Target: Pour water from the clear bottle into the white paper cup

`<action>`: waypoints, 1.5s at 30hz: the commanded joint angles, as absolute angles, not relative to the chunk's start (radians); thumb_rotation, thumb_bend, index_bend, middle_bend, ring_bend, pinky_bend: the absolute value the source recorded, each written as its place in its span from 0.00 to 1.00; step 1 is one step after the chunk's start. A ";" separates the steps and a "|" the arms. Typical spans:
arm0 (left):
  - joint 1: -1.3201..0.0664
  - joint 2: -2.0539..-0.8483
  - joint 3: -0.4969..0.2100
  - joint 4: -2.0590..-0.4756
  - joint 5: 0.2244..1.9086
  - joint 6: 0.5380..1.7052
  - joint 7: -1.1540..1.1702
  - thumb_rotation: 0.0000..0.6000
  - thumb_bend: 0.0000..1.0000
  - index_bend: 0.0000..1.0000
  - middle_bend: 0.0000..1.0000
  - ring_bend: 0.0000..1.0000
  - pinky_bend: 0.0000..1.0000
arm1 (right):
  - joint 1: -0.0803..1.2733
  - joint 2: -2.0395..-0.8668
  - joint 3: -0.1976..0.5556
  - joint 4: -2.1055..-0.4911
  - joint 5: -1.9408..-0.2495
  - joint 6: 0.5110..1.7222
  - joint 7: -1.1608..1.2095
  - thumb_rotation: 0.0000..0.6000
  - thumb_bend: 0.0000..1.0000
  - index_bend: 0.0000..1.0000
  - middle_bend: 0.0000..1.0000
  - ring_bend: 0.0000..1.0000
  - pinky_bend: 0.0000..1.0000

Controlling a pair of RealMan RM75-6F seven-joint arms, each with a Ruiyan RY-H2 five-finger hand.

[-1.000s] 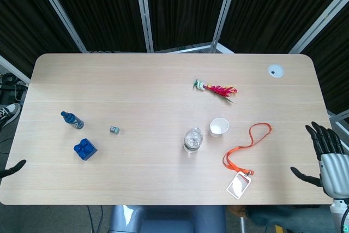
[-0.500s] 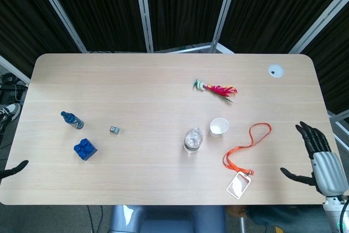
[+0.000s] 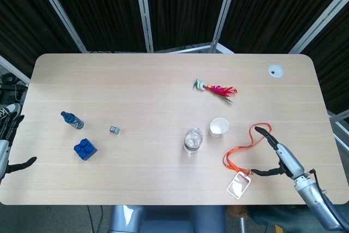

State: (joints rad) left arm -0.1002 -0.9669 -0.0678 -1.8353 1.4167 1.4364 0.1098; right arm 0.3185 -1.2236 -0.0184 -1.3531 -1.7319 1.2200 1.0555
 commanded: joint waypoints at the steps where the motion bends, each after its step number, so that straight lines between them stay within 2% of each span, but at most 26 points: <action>1: -0.110 -0.977 -0.074 -1.830 1.395 1.421 0.126 1.00 0.00 0.00 0.00 0.00 0.00 | 0.387 -1.321 -0.030 -1.238 -1.751 1.177 1.157 1.00 0.00 0.00 0.00 0.00 0.00; 10: -0.126 -0.987 -0.086 -1.817 1.348 1.390 0.132 1.00 0.00 0.00 0.00 0.00 0.00 | 0.430 -1.405 -0.018 -1.170 -1.745 1.205 1.203 1.00 0.00 0.00 0.01 0.00 0.00; 19: -0.135 -0.992 -0.087 -1.810 1.336 1.376 0.134 1.00 0.00 0.00 0.00 0.00 0.00 | 0.469 -1.437 -0.009 -1.169 -1.750 1.234 1.216 1.00 0.00 0.00 0.02 0.00 0.01; 27: -0.143 -0.998 -0.087 -1.806 1.317 1.361 0.145 1.00 0.00 0.00 0.00 0.00 0.00 | 0.536 -1.475 -0.009 -1.167 -1.742 1.162 1.185 1.00 0.00 0.00 0.02 0.00 0.01; 45: -0.157 -1.008 -0.091 -1.795 1.282 1.345 0.159 1.00 0.00 0.00 0.00 0.00 0.00 | 0.667 -1.632 0.053 -1.101 -1.648 1.045 1.032 1.00 0.00 0.00 0.03 0.00 0.03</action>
State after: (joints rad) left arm -0.1570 -1.0080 -0.0908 -1.7950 1.2820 1.3453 0.1585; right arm 0.6602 -1.6241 0.0498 -1.1082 -1.6558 1.0527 1.0339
